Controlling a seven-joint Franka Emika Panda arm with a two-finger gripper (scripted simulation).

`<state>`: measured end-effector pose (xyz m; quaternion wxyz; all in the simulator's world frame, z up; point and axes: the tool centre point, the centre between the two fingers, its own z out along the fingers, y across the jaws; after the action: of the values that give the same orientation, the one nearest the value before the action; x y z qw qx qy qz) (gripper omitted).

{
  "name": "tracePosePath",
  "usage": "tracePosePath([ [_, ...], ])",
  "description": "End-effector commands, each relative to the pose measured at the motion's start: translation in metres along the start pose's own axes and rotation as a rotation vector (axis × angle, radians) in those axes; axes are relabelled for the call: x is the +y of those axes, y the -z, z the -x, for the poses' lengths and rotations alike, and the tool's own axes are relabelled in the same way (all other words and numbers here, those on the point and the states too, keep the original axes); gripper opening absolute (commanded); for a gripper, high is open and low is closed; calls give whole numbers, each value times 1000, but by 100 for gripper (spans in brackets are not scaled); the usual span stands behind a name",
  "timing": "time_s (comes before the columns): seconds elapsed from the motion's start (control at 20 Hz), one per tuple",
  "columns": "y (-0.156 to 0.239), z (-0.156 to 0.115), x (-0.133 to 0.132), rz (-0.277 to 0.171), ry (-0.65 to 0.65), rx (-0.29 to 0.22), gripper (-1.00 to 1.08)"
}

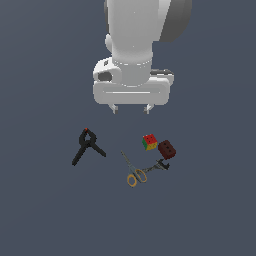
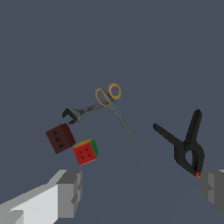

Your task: Pick up a designated object from a clutter of objects.

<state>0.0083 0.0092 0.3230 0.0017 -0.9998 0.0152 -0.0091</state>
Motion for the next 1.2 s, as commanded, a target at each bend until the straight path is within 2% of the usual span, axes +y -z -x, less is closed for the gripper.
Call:
tracePosePath([
  [0.0, 0, 0, 0, 0, 0, 0, 100],
  [0.5, -3, -2, -31, -30, 41, -2, 100],
  [0.8, -11, -3, -34, -25, 51, -3, 100],
  [1.15, -47, -8, -55, -9, 109, -5, 100],
])
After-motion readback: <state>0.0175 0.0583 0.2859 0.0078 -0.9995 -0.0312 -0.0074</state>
